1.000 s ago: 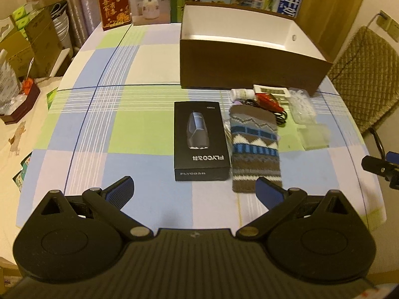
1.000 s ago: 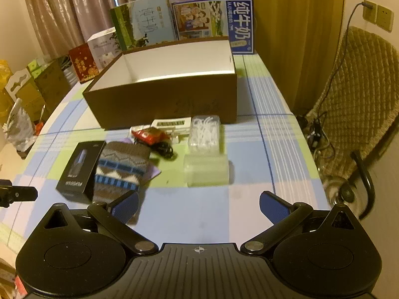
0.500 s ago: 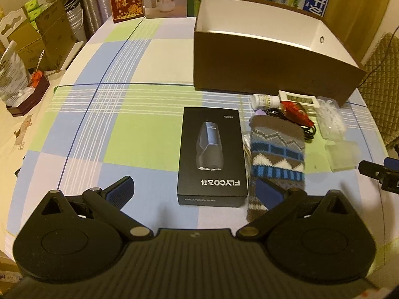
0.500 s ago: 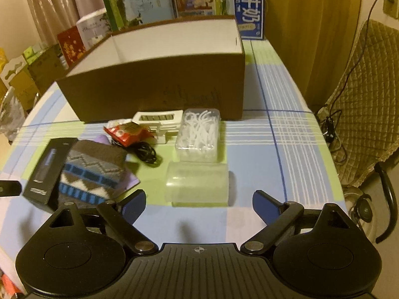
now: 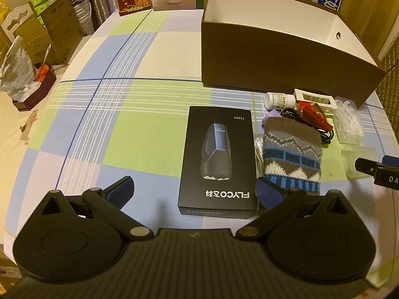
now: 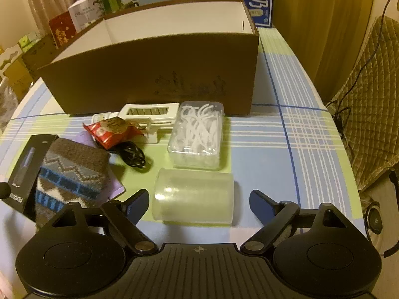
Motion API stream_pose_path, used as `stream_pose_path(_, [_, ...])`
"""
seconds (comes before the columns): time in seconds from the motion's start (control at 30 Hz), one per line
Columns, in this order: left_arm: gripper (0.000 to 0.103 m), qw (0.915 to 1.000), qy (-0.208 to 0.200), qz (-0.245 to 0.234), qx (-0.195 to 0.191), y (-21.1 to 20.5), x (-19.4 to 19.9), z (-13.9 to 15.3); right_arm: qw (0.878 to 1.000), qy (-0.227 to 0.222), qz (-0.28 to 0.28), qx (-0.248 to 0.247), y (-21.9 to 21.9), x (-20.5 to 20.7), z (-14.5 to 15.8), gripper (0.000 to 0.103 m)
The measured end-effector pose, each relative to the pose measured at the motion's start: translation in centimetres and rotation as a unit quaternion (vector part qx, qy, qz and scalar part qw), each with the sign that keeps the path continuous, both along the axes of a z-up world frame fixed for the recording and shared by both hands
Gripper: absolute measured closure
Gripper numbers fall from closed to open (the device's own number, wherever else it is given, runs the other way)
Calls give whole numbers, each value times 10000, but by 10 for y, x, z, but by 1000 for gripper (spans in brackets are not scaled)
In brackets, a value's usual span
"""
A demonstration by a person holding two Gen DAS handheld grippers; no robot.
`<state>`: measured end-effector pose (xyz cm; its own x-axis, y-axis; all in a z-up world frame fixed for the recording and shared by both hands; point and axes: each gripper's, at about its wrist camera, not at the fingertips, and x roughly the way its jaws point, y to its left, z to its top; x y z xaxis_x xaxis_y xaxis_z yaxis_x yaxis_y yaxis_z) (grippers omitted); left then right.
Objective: Organize objects
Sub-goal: 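Grasp the clear plastic cup with the right tool while the left tool approaches the black box, then grasp the black FLYCO box with the left tool while the right tool holds the cup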
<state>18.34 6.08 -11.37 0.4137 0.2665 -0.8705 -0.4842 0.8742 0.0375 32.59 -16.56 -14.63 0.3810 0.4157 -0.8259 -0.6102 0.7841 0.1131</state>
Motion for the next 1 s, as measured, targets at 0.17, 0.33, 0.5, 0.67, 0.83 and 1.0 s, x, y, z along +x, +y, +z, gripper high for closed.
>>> stream_pose_path(0.17, [1, 10000, 78, -22, 53, 0, 5, -5, 9999, 53, 95, -33, 3, 4, -6, 34])
stream_pose_path(0.33, [1, 9999, 142, 8, 45, 2, 10, -10, 9999, 20, 135, -77, -3, 5, -6, 34])
stream_pose_path(0.5, [1, 9998, 164, -89, 43, 1, 18, -15, 9999, 123, 11, -23, -18, 11, -3, 34])
stream_pose_path(0.67, [1, 9996, 205, -207, 25, -2, 30, -23, 9999, 60, -103, -26, -28, 11, 0, 34])
stream_pose_path(0.83, [9, 9992, 293, -266, 5, 1, 47, -35, 9998, 68, -152, -55, -34, 8, 0, 34])
stream_pose_path(1.0, [11, 9988, 362, -314, -14, 7, 60, -43, 9998, 59, -196, -56, -36, 5, -1, 34])
